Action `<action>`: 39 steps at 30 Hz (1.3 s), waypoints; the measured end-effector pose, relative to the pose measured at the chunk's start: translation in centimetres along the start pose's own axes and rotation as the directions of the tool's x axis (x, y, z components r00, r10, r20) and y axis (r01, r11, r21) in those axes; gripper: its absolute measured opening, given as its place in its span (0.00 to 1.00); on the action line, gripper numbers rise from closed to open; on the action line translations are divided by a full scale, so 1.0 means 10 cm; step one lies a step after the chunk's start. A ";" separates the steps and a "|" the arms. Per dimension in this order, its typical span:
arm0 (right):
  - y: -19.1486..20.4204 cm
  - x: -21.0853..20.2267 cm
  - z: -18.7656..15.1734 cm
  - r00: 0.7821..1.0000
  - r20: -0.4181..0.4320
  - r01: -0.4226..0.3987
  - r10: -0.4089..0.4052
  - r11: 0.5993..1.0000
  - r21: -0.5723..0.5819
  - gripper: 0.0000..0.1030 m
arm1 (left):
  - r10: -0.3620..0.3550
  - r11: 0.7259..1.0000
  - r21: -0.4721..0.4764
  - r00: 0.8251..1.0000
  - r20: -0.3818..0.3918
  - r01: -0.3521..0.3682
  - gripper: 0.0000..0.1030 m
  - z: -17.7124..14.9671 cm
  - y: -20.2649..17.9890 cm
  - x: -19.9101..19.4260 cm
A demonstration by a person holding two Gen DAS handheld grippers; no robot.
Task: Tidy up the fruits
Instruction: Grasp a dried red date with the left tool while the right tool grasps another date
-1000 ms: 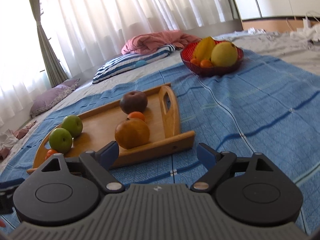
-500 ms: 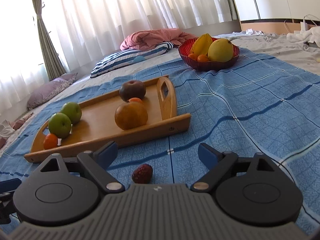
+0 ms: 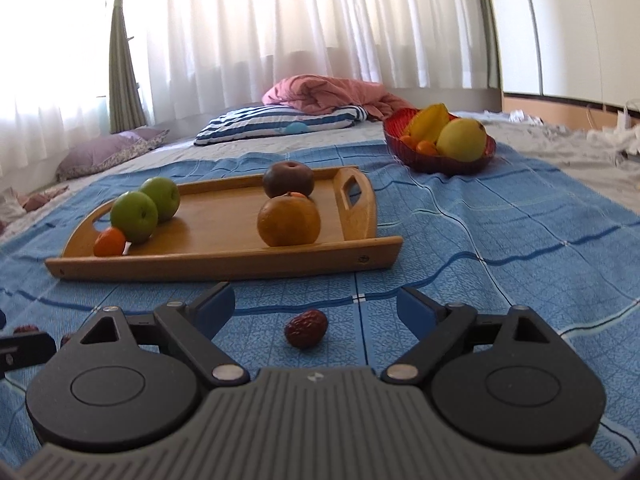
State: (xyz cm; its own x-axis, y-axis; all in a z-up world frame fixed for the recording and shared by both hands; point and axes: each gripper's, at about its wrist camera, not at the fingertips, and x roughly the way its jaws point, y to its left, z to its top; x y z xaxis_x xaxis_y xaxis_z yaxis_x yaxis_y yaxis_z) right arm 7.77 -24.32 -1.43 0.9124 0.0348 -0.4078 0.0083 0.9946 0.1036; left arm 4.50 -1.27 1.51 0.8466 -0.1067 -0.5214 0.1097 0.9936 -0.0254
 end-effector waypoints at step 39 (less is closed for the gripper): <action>0.17 0.01 -0.09 0.999 -0.049 -0.021 0.017 0.995 -0.095 0.68 | 0.057 0.994 -0.096 0.998 -0.039 -0.060 0.49 -0.06 0.17 0.09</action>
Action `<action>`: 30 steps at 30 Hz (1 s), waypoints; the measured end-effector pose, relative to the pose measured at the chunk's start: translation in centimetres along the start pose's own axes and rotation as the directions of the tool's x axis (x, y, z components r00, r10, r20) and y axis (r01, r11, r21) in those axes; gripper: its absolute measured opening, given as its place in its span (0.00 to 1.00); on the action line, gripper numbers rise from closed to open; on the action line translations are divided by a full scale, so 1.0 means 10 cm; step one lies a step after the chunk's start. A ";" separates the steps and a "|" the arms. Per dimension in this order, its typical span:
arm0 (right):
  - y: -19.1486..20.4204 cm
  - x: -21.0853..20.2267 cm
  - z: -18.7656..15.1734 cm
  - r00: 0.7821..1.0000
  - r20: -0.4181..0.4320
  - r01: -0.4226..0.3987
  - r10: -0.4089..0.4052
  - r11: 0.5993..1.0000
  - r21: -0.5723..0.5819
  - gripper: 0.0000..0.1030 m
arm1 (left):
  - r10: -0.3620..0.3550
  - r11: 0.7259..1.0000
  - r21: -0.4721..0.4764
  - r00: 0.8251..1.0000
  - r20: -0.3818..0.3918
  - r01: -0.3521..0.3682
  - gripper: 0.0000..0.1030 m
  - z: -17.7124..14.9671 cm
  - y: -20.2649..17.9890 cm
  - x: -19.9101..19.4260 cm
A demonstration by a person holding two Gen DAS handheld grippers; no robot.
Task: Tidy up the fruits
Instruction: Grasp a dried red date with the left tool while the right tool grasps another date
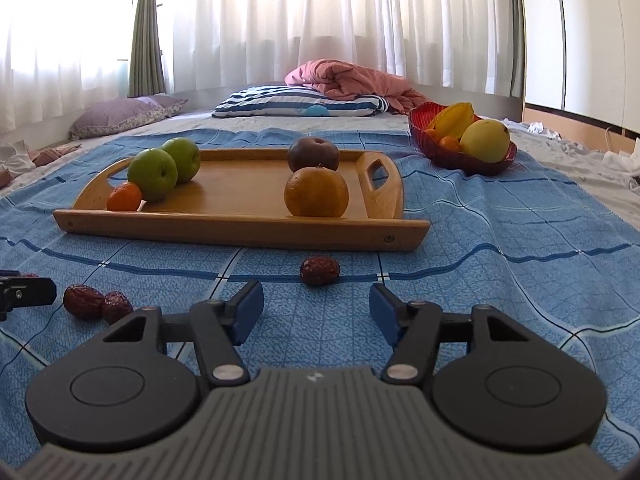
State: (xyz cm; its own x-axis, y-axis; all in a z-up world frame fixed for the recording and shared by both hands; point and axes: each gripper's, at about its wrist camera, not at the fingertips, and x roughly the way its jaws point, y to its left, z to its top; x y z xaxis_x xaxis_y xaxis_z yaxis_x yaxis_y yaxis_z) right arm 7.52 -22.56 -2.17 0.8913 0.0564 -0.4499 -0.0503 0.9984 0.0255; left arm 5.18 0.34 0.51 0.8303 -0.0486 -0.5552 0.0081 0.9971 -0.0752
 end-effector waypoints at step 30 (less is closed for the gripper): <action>-0.01 0.22 0.19 0.997 -0.074 0.005 -0.003 1.000 0.020 0.24 | 0.034 0.999 0.002 0.999 0.026 -0.035 0.27 0.07 -0.10 0.04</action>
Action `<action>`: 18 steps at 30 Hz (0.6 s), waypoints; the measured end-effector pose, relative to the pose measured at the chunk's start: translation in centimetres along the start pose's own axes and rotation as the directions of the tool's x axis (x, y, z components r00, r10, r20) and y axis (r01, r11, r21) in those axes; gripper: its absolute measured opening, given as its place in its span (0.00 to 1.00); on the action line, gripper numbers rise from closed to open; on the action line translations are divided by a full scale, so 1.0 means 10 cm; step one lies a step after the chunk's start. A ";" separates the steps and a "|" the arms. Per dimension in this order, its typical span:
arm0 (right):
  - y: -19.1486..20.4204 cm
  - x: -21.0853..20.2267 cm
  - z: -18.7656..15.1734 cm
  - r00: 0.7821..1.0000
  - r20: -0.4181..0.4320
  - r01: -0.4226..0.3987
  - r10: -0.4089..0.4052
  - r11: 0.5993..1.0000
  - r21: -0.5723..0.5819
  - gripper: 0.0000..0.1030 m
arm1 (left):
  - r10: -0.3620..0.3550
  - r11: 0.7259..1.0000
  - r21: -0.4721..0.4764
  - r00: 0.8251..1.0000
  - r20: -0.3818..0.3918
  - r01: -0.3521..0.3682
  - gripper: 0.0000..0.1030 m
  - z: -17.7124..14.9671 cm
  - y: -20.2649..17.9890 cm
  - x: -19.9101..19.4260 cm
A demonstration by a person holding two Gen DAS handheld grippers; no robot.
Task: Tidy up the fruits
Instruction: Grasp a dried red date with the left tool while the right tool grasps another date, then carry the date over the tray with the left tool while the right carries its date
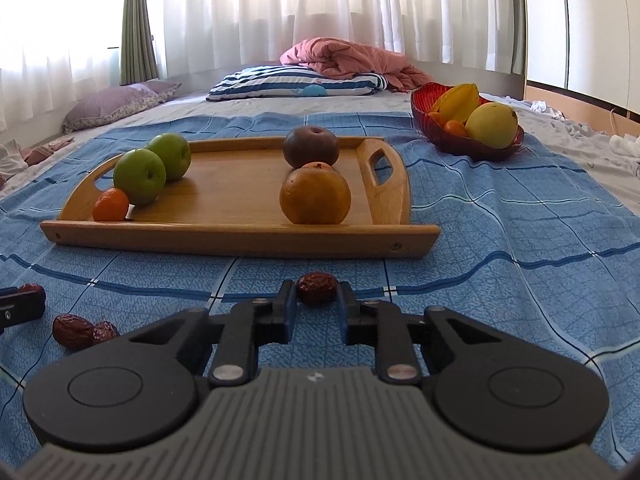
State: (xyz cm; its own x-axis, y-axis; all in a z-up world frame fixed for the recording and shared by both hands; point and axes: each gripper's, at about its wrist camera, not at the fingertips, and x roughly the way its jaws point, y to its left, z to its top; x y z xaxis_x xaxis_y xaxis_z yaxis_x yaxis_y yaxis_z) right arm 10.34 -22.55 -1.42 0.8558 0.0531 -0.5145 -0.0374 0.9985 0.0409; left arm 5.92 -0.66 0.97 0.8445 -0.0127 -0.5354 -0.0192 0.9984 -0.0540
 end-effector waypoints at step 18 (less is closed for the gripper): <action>0.07 -0.23 0.22 0.994 0.104 -0.022 0.020 1.000 0.018 0.24 | -0.112 0.993 0.037 0.991 0.071 0.110 0.26 0.43 -0.04 -0.04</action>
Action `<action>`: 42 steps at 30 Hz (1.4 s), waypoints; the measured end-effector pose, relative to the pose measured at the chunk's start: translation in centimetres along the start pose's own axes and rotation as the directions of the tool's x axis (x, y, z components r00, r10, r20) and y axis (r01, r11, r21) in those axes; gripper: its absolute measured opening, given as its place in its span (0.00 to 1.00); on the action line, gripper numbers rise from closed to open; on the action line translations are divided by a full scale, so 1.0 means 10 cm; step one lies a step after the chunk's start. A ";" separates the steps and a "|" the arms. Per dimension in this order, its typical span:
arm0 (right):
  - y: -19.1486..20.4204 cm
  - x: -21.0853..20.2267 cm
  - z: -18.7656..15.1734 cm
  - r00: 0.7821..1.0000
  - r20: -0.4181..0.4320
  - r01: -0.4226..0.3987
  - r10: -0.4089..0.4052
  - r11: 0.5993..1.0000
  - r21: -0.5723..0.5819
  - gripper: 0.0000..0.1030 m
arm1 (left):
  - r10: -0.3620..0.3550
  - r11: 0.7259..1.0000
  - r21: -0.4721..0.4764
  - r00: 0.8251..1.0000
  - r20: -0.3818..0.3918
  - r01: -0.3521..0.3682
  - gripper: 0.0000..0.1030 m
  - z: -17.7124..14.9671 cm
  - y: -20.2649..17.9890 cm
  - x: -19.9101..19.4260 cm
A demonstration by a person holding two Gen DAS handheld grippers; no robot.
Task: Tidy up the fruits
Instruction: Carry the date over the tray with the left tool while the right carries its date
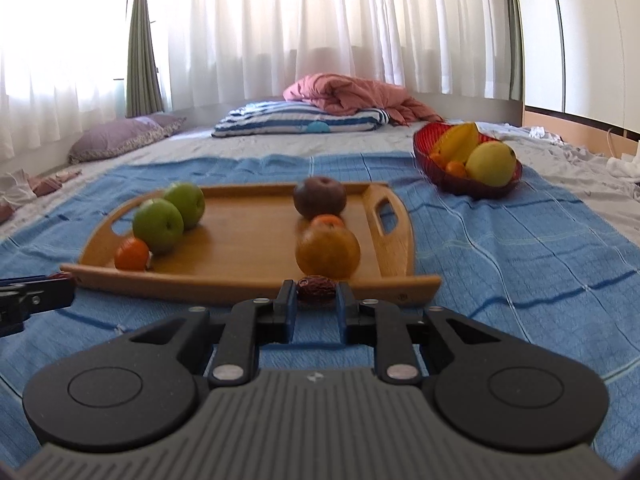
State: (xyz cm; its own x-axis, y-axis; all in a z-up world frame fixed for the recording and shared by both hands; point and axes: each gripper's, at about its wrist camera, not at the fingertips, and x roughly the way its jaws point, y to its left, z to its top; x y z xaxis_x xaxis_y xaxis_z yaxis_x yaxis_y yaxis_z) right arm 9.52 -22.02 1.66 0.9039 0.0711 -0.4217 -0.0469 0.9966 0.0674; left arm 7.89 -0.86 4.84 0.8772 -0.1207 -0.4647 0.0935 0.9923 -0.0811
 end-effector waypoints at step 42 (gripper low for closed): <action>0.04 1.71 1.10 0.883 -0.432 -0.129 0.182 0.980 0.148 0.24 | -0.184 0.983 -0.088 0.926 -0.330 0.164 0.26 1.25 -0.07 1.94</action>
State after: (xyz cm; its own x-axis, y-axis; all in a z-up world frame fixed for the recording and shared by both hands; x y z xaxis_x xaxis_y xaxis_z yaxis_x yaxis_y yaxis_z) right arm 29.62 -20.90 4.41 0.6064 0.2618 -0.7508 -0.0998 0.9618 0.2548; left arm 30.78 -3.58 6.93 0.6399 -0.3032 -0.7061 0.1944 0.9528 -0.2330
